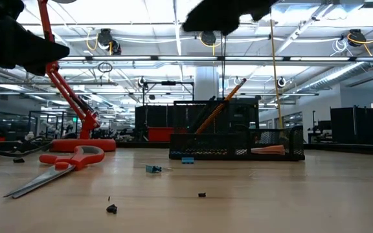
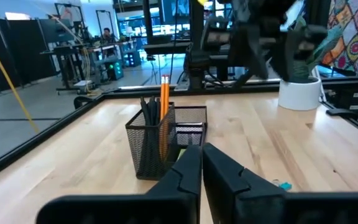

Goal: Pick and place office supplies into organizer
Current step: Put the blue binder clip into the black desk organizer

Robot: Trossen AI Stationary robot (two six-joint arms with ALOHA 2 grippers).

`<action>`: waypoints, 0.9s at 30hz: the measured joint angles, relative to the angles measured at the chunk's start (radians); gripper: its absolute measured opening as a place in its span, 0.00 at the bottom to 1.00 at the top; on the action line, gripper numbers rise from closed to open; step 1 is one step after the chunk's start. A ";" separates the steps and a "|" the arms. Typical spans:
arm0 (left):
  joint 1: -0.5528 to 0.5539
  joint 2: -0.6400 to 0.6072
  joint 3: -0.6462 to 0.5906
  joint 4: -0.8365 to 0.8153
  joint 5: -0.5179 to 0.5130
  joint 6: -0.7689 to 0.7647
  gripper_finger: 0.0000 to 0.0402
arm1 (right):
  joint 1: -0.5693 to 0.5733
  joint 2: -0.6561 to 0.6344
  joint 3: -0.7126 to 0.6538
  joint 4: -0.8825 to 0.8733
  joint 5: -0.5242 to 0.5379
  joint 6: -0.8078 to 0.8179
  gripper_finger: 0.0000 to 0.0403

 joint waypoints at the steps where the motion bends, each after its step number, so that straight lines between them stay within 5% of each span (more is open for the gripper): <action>1: 0.000 0.000 0.000 0.000 0.000 -0.001 0.04 | -0.005 0.031 0.034 -0.040 -0.010 0.010 0.35; 9: 0.000 0.000 0.000 0.007 0.000 -0.009 0.02 | -0.043 0.202 0.148 -0.070 -0.258 0.034 0.36; 27: 0.000 0.000 0.000 0.004 -0.001 -0.016 0.12 | -0.125 0.384 0.150 0.005 -0.416 0.020 0.50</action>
